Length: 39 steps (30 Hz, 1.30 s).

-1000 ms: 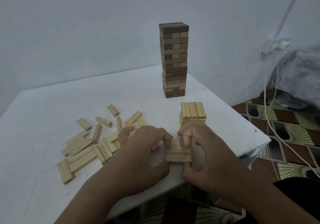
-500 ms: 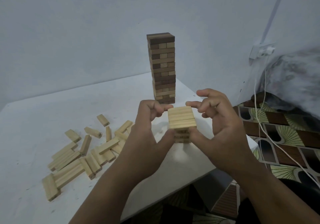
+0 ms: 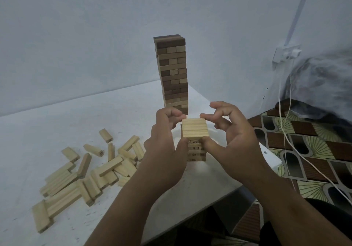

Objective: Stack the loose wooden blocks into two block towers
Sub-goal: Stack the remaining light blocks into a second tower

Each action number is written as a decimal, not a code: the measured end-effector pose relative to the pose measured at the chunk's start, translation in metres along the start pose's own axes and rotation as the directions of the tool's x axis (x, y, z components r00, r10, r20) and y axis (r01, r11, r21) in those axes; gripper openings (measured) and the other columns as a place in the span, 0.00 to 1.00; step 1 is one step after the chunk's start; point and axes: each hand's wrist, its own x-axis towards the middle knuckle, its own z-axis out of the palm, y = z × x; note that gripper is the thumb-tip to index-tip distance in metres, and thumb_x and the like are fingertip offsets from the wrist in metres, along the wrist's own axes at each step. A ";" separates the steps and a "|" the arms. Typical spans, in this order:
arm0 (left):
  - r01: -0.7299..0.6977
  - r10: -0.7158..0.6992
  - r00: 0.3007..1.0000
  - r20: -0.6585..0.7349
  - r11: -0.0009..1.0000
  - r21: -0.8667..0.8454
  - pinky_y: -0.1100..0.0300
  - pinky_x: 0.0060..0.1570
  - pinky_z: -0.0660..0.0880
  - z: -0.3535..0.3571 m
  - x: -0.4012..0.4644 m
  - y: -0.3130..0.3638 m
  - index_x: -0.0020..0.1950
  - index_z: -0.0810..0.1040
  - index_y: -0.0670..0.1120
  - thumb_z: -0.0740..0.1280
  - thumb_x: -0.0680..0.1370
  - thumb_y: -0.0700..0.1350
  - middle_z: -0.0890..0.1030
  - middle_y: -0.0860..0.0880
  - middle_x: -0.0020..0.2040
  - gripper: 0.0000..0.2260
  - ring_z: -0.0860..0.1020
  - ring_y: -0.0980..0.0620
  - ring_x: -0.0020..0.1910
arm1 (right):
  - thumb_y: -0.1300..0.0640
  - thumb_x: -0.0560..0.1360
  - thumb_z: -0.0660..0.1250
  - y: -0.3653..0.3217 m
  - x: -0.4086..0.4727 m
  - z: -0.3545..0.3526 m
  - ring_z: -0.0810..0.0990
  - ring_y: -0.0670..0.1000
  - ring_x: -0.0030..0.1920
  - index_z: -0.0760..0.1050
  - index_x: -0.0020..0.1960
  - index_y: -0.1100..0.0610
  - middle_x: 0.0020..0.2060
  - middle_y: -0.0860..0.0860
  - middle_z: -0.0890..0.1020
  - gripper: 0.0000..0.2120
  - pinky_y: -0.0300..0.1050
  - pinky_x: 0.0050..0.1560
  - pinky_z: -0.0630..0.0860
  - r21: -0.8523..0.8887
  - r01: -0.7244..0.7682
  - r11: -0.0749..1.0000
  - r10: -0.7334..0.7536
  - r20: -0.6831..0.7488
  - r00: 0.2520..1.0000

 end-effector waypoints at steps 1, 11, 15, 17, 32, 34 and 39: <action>0.000 0.000 1.000 0.003 1.000 0.004 0.46 0.65 0.73 0.000 0.000 0.000 0.60 0.56 0.66 0.68 0.78 0.44 0.71 0.60 0.68 0.25 0.67 0.57 0.68 | 0.71 0.66 0.75 0.001 0.000 0.000 0.78 0.49 0.61 0.71 0.53 0.56 0.65 0.49 0.72 0.22 0.39 0.59 0.75 -0.007 -0.002 1.000 0.002 0.003 1.000; 0.045 -0.045 0.998 0.044 0.999 -0.015 0.47 0.68 0.70 0.000 0.001 -0.001 0.61 0.54 0.65 0.67 0.78 0.45 0.71 0.58 0.70 0.25 0.67 0.55 0.69 | 0.68 0.66 0.76 0.004 -0.001 0.001 0.77 0.47 0.62 0.71 0.55 0.54 0.65 0.47 0.72 0.23 0.39 0.59 0.75 -0.035 -0.012 0.999 0.012 0.016 1.000; 0.072 -0.070 0.995 0.068 0.997 -0.031 0.50 0.69 0.70 0.000 0.001 -0.002 0.63 0.54 0.65 0.67 0.78 0.46 0.69 0.58 0.72 0.25 0.66 0.55 0.71 | 0.67 0.66 0.77 0.005 -0.001 0.001 0.77 0.48 0.63 0.71 0.55 0.53 0.67 0.47 0.71 0.23 0.38 0.60 0.75 -0.032 -0.022 0.999 0.022 0.022 1.000; 0.080 -0.076 0.994 0.078 0.995 -0.054 0.59 0.68 0.67 -0.002 0.000 -0.003 0.64 0.54 0.65 0.67 0.79 0.45 0.67 0.59 0.73 0.26 0.64 0.55 0.72 | 0.67 0.66 0.77 0.004 -0.002 0.000 0.76 0.48 0.64 0.70 0.56 0.53 0.68 0.46 0.70 0.25 0.39 0.60 0.75 -0.014 -0.033 0.999 0.034 0.029 0.999; 0.112 -0.112 0.993 0.021 0.994 0.008 0.72 0.59 0.59 -0.021 -0.013 -0.003 0.63 0.56 0.70 0.65 0.79 0.41 0.67 0.71 0.63 0.28 0.63 0.66 0.64 | 0.60 0.69 0.75 -0.002 -0.009 0.000 0.73 0.45 0.66 0.70 0.57 0.45 0.68 0.39 0.69 0.23 0.38 0.60 0.75 -0.056 -0.084 0.995 0.083 -0.015 0.996; 0.100 -0.100 0.994 0.043 0.995 0.012 0.63 0.68 0.59 -0.019 -0.018 0.000 0.65 0.54 0.71 0.65 0.79 0.42 0.67 0.70 0.67 0.30 0.61 0.67 0.66 | 0.58 0.69 0.75 -0.003 -0.011 0.002 0.73 0.45 0.66 0.69 0.58 0.44 0.69 0.38 0.69 0.23 0.36 0.57 0.76 -0.080 -0.089 0.993 0.087 -0.026 0.996; 0.101 -0.096 0.991 0.095 0.993 -0.053 0.46 0.76 0.56 -0.013 -0.024 0.007 0.72 0.47 0.69 0.64 0.79 0.45 0.64 0.63 0.75 0.34 0.58 0.65 0.74 | 0.60 0.71 0.74 -0.006 -0.017 0.004 0.72 0.43 0.67 0.68 0.59 0.43 0.69 0.37 0.68 0.24 0.48 0.57 0.79 -0.051 -0.104 0.993 0.103 -0.018 0.995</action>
